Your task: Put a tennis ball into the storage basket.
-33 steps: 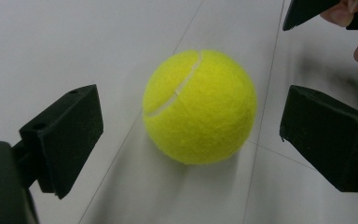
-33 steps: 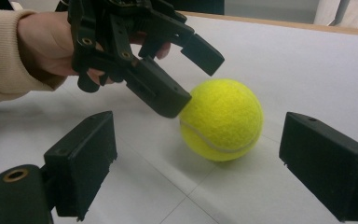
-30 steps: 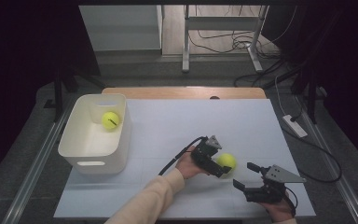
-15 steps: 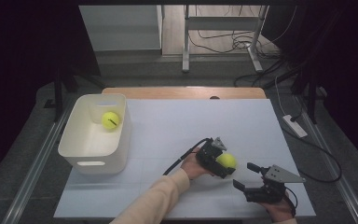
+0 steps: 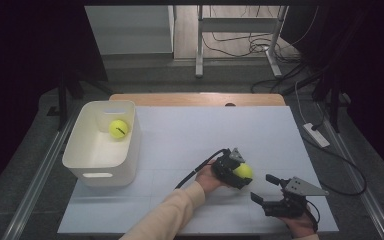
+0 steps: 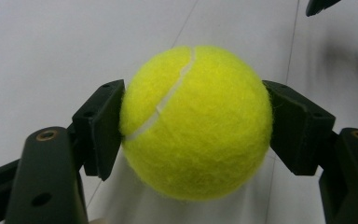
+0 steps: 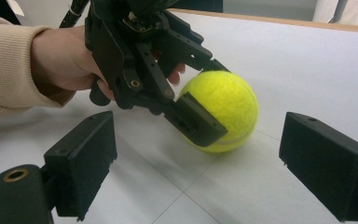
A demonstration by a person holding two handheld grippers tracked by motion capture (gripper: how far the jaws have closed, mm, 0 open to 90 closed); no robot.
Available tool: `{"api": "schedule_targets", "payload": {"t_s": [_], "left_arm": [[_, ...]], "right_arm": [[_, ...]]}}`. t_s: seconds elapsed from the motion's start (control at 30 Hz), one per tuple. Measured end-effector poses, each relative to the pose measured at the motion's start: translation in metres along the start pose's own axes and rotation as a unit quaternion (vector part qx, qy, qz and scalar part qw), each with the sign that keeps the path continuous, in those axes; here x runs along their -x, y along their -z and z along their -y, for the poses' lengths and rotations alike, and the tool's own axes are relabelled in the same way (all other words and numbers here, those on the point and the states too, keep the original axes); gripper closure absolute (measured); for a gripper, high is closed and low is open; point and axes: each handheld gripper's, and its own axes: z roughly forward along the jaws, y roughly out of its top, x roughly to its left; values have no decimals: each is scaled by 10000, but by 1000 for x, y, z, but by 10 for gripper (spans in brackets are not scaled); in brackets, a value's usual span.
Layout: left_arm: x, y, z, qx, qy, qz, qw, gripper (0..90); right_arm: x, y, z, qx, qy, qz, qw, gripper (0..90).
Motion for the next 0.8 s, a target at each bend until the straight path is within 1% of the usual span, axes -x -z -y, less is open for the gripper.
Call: {"api": "schedule_targets", "payload": {"t_s": [0.07, 0.13, 0.17, 0.2, 0.23, 0.27, 0.33, 0.43, 0.47, 0.53, 0.57, 0.63, 0.77, 0.8], "left_arm": [[0, 2, 0, 42, 33, -30, 10000, 274], [-1, 5, -1, 56, 9, -48, 10000, 274], [0, 7, -1, 109, 49, -58, 9999, 274], [-1, 10, -1, 61, -14, -75, 10000, 274], [0, 10, -1, 141, 84, -81, 9998, 274], [-1, 13, -2, 85, 19, -105, 9999, 274], [0, 14, -2, 105, 57, -120, 9999, 274], [-1, 19, -1, 132, 165, -107, 9997, 274], [-1, 19, -1, 132, 165, -107, 9997, 274], [-3, 22, -1, 147, 156, -97, 9997, 274], [-4, 24, 0, 118, 117, -102, 9998, 273], [-6, 27, 0, 172, 183, -118, 9996, 273], [-9, 34, 3, 201, 162, -194, 9995, 274], [-9, 35, 3, 220, 196, -197, 9994, 273]], "right_arm": [[0, 0, 0, -6, 9, 1, 10000, 109], [0, 0, 0, -18, 10, -1, 10000, 109], [0, 0, 0, -21, 7, 2, 10000, 109], [0, 0, 0, -19, 3, 5, 10000, 109], [0, 0, 0, -12, -4, 10, 10000, 109], [1, 0, 0, -12, -5, 12, 10000, 109], [1, 0, 0, -15, -5, 14, 10000, 109], [0, -1, 0, -26, 9, 6, 10000, 109], [0, -1, 0, -26, 9, 6, 10000, 109], [0, -2, 1, -39, 10, 2, 10000, 110], [0, -2, 1, -41, 9, 2, 10000, 109], [0, -2, 1, -41, 10, 6, 10000, 109], [0, -2, 1, -59, 20, -1, 10000, 110], [0, -2, 1, -50, 17, 1, 10000, 109]]}}
